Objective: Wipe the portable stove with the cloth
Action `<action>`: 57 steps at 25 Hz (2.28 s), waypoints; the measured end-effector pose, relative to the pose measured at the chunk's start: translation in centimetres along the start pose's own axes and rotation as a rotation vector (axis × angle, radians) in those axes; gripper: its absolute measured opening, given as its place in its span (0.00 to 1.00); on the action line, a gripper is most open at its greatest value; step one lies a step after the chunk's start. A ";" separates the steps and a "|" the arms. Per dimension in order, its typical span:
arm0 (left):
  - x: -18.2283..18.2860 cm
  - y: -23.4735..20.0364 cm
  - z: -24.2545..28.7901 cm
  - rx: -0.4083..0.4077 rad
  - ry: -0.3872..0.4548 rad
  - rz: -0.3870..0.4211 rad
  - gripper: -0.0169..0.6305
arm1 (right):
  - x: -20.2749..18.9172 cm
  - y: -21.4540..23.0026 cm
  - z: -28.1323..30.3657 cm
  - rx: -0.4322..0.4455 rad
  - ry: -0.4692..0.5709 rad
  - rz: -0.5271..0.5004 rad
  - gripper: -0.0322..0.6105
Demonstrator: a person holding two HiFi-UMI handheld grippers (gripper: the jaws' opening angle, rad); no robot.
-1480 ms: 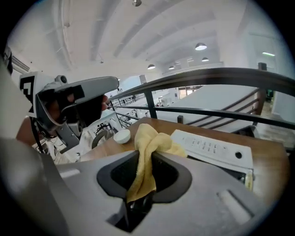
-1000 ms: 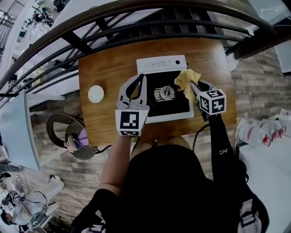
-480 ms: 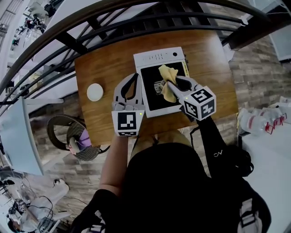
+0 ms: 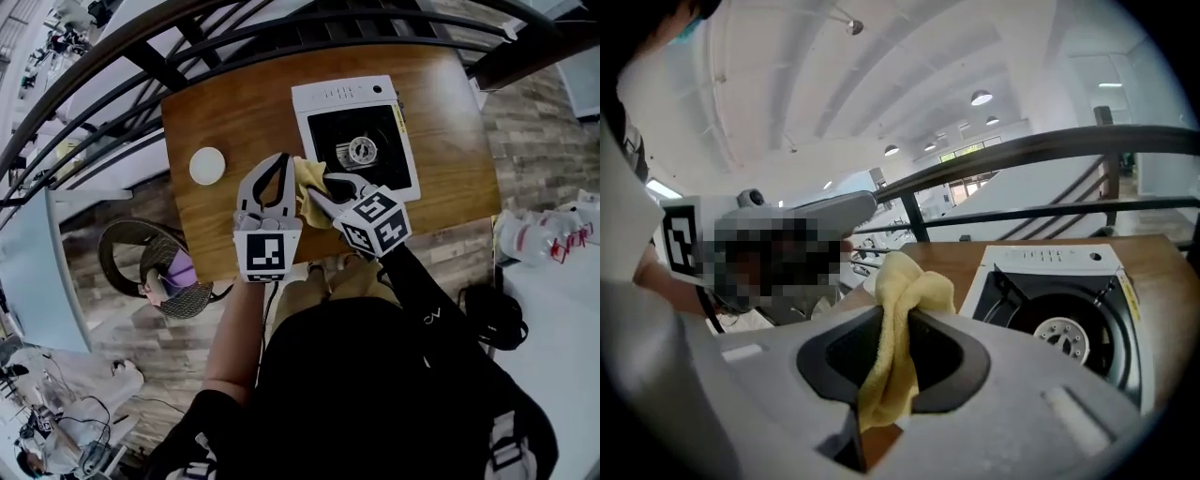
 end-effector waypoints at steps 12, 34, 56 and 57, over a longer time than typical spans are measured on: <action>-1.4 5.2 2.2 -0.063 -0.023 -0.034 0.04 | -5.5 6.8 -10.3 -0.236 -0.036 0.069 0.17; 4.5 7.8 3.1 -0.029 0.055 -0.013 0.04 | 0.6 8.8 -19.7 -0.368 0.246 -0.081 0.17; 13.7 2.5 -0.1 0.096 0.199 0.003 0.04 | 14.2 -0.1 -18.9 -0.457 0.494 -0.599 0.17; 13.9 2.4 -0.1 0.096 0.200 0.006 0.04 | 14.3 -0.2 -19.0 -0.459 0.499 -0.598 0.17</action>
Point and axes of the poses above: the fingertips, and each gripper's own axes: z forward along the fingers, y to its right, x out of its top, the point moved 4 cm from there along -z, backward along the fingers, and after that the axes turned 14 degrees about x, right-handed, at the moved point
